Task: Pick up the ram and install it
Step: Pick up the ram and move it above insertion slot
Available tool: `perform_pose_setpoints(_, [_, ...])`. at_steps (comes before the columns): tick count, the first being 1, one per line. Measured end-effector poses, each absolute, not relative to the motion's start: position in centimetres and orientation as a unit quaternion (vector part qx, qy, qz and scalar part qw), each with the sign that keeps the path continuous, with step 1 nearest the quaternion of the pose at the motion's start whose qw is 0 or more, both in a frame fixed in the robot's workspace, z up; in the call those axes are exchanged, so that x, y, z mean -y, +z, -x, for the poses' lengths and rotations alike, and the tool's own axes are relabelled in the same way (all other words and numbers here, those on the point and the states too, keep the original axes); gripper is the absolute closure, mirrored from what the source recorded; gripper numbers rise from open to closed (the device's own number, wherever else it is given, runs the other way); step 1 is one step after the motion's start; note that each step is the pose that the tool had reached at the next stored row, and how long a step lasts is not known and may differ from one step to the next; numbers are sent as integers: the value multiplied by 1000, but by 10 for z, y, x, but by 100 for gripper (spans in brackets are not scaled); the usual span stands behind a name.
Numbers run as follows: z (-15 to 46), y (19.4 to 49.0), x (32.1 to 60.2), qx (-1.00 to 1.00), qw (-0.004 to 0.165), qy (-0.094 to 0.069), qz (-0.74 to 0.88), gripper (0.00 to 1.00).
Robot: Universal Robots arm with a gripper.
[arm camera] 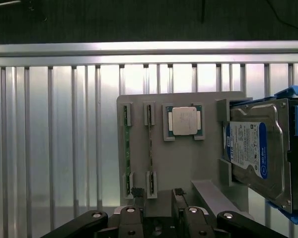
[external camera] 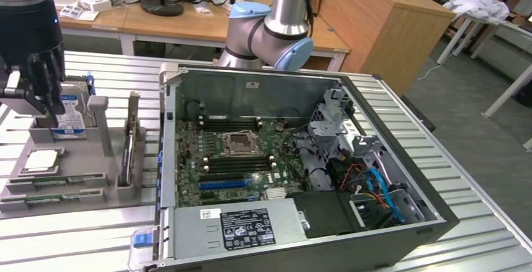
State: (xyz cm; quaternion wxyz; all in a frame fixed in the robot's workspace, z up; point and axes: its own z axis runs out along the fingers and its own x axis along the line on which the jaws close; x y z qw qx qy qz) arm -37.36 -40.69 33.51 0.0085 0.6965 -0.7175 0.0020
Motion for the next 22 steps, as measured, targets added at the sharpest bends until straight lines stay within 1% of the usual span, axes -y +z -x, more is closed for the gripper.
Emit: perform_pose_setpoints(22, [374, 322, 407, 717, 8, 2, -697, 64])
